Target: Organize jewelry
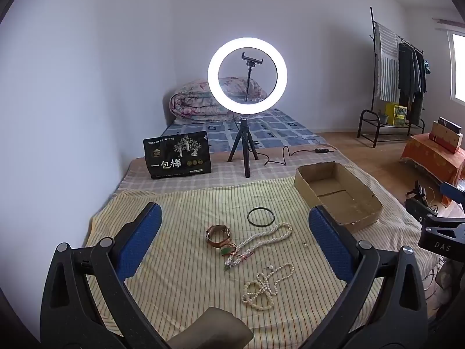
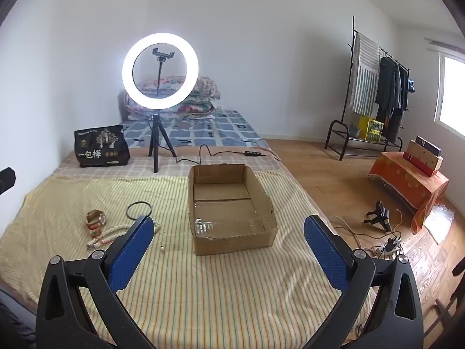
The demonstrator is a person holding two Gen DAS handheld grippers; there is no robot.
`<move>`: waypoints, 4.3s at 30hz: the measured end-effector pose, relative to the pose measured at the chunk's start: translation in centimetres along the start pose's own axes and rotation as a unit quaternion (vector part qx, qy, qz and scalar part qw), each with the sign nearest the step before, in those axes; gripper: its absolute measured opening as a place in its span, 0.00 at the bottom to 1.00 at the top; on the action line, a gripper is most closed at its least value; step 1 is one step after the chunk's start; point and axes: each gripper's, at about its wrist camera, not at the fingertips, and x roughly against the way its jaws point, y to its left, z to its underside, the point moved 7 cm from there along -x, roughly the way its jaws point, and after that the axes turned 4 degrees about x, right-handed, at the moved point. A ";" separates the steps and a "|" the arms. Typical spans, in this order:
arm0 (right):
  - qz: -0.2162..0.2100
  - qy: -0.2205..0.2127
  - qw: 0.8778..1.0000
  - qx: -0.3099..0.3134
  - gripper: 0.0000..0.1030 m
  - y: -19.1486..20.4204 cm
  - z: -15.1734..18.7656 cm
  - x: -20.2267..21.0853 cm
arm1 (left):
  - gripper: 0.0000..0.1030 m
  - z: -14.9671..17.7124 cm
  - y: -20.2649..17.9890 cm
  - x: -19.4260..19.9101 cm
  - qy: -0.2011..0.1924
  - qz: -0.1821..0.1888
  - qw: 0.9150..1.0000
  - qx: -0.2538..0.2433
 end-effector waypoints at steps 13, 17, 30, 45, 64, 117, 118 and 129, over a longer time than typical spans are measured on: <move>0.003 0.000 1.000 -0.001 1.00 -0.3 0.1 0.0 | 1.00 0.0 0.0 0.1 -0.002 -0.006 1.000 -0.007; 0.004 0.000 1.000 0.000 0.99 -0.1 0.0 -0.1 | 1.00 0.0 -0.1 0.1 -0.003 -0.005 1.000 -0.007; 0.005 0.003 1.000 0.000 1.00 -0.2 0.1 -0.2 | 1.00 0.3 -0.4 0.1 -0.001 -0.002 1.000 -0.009; 0.005 0.004 1.000 -0.001 1.00 -0.1 0.2 -0.3 | 1.00 -0.1 -0.6 0.6 -0.003 0.000 1.000 -0.009; 0.003 0.007 1.000 -0.001 1.00 -0.1 0.2 -0.3 | 1.00 -0.1 -0.7 0.7 -0.003 0.001 1.000 -0.008; -0.112 0.024 0.990 0.078 0.99 5.3 0.1 -4.6 | 1.00 -1.2 6.1 -5.9 0.069 -0.001 0.998 -0.004; -0.122 0.026 0.989 0.080 0.99 5.6 0.0 -4.9 | 0.99 -1.2 6.3 -6.2 0.069 0.003 0.998 0.002; -0.215 0.096 0.962 0.139 0.97 10.9 2.4 -8.9 | 0.68 0.8 9.1 -10.8 0.140 0.030 0.988 0.062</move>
